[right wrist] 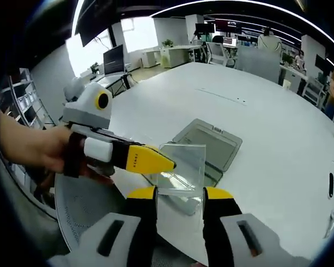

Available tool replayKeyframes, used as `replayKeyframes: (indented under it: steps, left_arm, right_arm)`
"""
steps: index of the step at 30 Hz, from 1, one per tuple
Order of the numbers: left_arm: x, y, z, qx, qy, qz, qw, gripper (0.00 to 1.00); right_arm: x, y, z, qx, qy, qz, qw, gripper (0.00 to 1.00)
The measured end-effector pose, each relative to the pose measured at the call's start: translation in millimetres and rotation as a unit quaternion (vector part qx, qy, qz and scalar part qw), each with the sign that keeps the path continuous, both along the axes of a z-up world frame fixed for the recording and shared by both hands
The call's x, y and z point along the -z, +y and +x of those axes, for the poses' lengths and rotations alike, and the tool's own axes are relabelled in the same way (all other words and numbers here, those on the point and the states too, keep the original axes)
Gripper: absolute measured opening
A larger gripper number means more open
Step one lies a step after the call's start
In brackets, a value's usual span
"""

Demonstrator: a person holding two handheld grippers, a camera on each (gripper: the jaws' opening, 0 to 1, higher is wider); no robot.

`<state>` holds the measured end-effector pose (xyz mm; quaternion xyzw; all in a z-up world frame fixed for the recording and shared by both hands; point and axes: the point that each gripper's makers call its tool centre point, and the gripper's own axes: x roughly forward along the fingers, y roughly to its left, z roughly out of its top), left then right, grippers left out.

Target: Insert the divider into the dual guide fixture by aligning both edges with the guide slots and pushing it downward to the bottom, including one-sided entry, uneven engagement, binding, and posture correction.

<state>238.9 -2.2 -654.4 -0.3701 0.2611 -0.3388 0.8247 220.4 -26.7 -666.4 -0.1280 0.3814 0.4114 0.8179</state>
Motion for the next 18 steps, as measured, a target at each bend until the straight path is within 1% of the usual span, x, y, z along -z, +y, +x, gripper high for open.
replayKeyframes:
  steps: [6, 18]
  left_arm:
    - [1.4, -2.8, -1.4, 0.001, 0.005, -0.003, 1.0000, 0.00]
    - [4.8, -5.0, -1.4, 0.000, 0.028, -0.015, 0.9995, 0.00]
  right_arm:
    - [1.9, -0.9, -0.4, -0.001, 0.002, 0.000, 1.0000, 0.27]
    - [4.6, -3.1, -1.7, 0.001, 0.006, 0.005, 1.0000, 0.27]
